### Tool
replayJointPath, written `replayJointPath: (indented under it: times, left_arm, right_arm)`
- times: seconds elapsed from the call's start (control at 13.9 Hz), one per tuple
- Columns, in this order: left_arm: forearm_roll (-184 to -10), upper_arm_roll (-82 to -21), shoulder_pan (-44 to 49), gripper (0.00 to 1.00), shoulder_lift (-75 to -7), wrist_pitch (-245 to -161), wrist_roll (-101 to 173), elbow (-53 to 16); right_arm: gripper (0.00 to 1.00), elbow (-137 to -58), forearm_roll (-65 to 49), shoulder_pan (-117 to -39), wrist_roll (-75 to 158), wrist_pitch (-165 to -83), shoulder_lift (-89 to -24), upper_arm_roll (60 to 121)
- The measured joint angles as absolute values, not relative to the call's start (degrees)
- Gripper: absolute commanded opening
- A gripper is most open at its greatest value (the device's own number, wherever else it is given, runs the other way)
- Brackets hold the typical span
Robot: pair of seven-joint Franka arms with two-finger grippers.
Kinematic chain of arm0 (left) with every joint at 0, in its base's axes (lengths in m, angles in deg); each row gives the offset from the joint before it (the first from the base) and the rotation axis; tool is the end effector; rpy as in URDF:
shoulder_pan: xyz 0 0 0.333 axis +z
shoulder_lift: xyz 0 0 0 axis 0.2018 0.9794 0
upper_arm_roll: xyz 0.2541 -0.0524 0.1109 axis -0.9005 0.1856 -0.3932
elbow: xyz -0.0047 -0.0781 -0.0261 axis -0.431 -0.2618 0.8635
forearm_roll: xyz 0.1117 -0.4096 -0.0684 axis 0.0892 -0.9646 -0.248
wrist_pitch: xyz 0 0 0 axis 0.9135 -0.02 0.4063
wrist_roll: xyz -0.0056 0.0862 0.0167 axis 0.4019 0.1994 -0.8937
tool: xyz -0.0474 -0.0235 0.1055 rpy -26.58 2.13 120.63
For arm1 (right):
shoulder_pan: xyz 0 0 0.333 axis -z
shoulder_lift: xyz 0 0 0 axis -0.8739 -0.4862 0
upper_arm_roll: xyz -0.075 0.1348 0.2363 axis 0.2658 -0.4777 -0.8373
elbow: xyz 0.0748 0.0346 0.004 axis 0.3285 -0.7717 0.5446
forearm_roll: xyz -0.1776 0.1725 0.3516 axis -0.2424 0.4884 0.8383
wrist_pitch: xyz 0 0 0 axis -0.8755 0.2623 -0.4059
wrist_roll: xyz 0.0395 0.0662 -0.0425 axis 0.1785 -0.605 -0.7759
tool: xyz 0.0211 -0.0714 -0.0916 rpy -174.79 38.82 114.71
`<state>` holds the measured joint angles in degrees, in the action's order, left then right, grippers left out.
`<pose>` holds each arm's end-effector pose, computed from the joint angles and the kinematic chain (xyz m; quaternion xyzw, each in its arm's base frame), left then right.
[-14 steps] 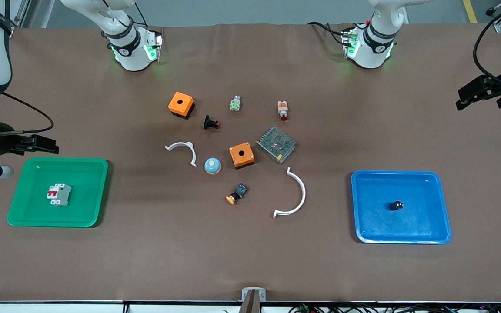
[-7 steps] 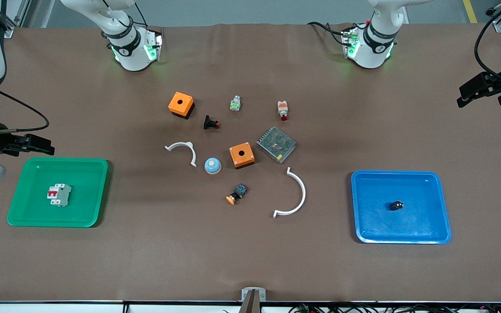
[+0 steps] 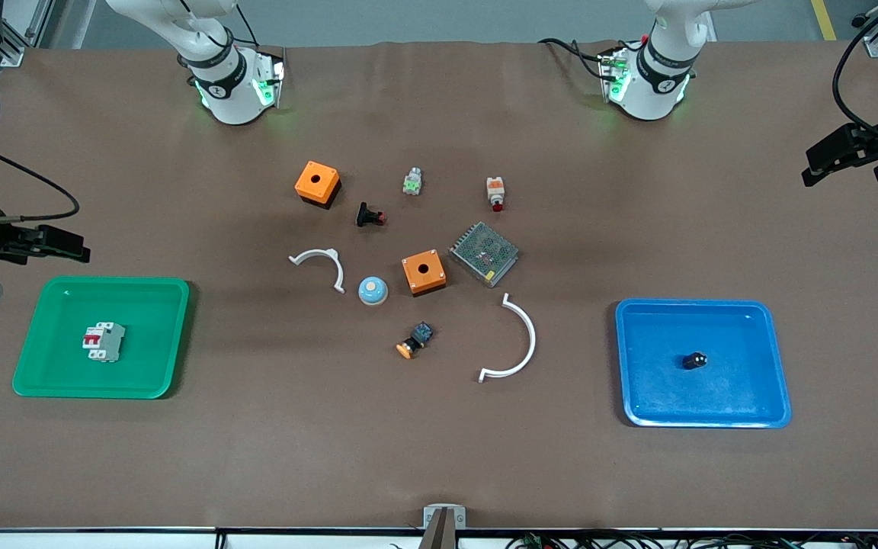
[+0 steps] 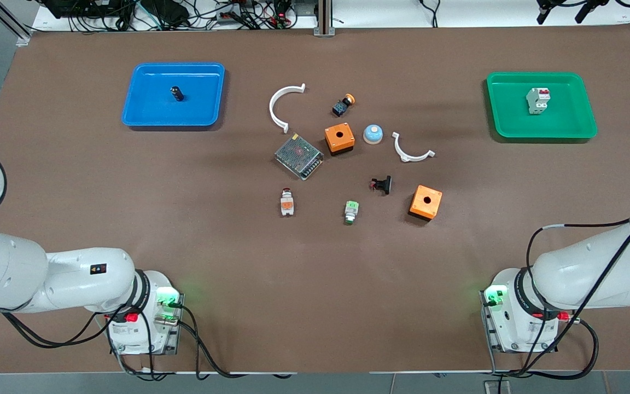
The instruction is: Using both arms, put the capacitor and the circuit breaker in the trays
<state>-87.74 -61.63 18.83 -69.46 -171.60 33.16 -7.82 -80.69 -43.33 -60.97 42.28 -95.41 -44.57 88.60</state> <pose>0.5715 -0.0125 0.6120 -0.9998 -0.0197 0.0049 0.0044 0.6361 -0.0340 0.5220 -0.9983 -0.0055 0.0570 0.0093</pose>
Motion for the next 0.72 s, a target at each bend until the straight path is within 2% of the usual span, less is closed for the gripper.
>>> replayJointPath:
  times: [0.36,0.72]
  left_arm:
    - [-87.74,-61.64,18.83,1.00,-69.46,-171.58,33.15,-7.84]
    - [-87.74,-61.69,18.84,1.00,-69.46,-171.59,33.15,-7.81]
  right_arm:
    - [1.00,-88.95,-43.34,-60.97,42.27,-97.78,-34.88,88.63]
    - [1.00,-91.21,-43.37,-60.95,42.26,-98.26,-31.85,88.74]
